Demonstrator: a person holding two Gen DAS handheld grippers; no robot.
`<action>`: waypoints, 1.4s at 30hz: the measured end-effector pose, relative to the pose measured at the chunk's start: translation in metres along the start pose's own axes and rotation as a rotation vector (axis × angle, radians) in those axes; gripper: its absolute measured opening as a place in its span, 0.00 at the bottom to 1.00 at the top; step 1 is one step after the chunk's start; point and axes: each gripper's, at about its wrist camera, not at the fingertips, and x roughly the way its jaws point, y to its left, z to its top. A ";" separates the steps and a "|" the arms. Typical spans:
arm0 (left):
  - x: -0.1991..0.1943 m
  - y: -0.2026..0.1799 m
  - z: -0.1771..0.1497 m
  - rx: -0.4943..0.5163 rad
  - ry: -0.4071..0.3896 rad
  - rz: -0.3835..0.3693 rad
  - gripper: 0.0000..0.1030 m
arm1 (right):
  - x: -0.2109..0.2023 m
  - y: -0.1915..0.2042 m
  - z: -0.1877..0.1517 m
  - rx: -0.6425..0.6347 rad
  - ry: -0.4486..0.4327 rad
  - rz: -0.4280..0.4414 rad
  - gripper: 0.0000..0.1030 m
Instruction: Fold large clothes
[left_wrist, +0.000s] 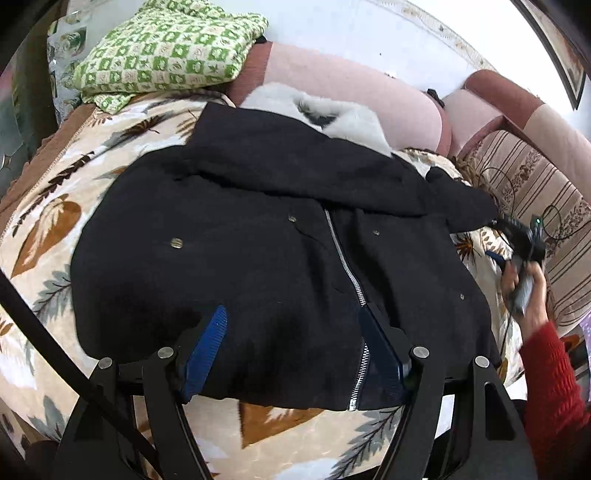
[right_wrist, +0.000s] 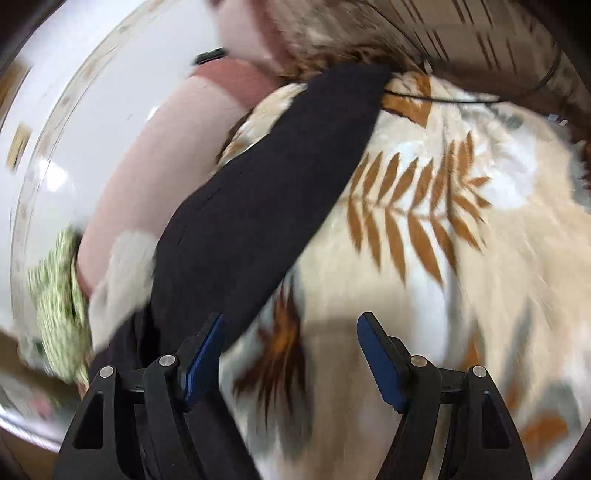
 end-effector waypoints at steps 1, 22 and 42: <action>0.003 -0.001 0.000 -0.005 0.008 -0.001 0.71 | 0.006 -0.004 0.009 0.024 -0.009 0.016 0.75; 0.040 0.012 0.002 -0.099 0.094 0.098 0.71 | 0.042 0.062 0.070 -0.131 -0.231 -0.030 0.14; -0.018 0.042 0.007 -0.201 -0.031 0.129 0.71 | 0.068 0.279 -0.206 -1.189 0.133 0.192 0.13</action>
